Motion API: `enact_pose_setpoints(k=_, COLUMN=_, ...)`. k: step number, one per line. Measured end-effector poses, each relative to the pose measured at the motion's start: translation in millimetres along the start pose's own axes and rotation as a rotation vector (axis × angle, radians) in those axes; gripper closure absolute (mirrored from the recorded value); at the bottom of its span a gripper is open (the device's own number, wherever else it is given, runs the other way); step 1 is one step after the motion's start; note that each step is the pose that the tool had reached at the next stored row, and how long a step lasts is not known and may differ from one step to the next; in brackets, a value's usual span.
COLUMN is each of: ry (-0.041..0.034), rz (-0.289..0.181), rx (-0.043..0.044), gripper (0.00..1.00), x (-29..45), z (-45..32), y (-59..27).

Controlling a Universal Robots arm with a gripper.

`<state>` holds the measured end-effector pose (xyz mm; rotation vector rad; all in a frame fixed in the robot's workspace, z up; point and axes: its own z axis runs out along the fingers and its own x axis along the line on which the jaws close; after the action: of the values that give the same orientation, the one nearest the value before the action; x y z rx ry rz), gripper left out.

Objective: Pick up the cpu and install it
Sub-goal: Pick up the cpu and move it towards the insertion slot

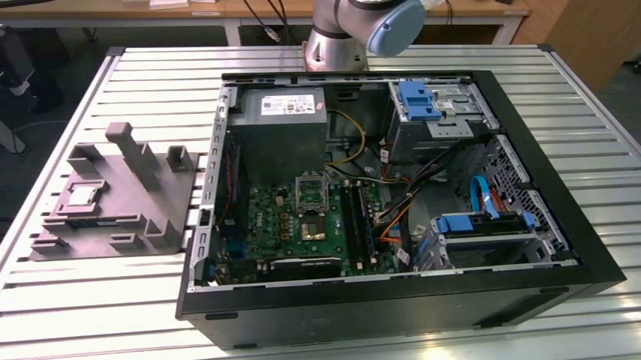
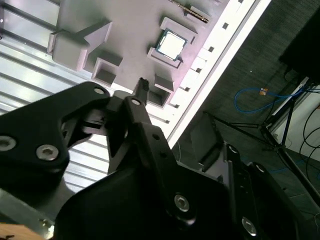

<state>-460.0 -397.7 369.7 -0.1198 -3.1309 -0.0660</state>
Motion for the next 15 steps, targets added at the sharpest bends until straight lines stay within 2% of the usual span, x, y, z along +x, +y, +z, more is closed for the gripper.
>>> enact_pose_setpoints(k=1, ry=0.0, rz=0.0, rx=0.0, gripper=0.42, x=0.1, z=0.0, y=0.0)
enact_pose_setpoints(k=2, ry=0.0, rz=0.0, rx=0.0, gripper=0.35, x=0.1, z=0.0, y=0.0)
enact_pose_setpoints(k=7, ry=-0.0006, rz=-0.001, rx=-0.0025, gripper=0.35, x=0.3, z=0.1, y=0.0)
enact_pose_setpoints(k=12, ry=0.0024, rz=-0.069, rx=-0.0019, gripper=0.35, x=0.2, z=0.7, y=0.0)
enact_pose_setpoints(k=15, ry=0.0018, rz=-0.076, rx=-0.0025, gripper=0.35, x=0.1, z=1.0, y=-0.3)
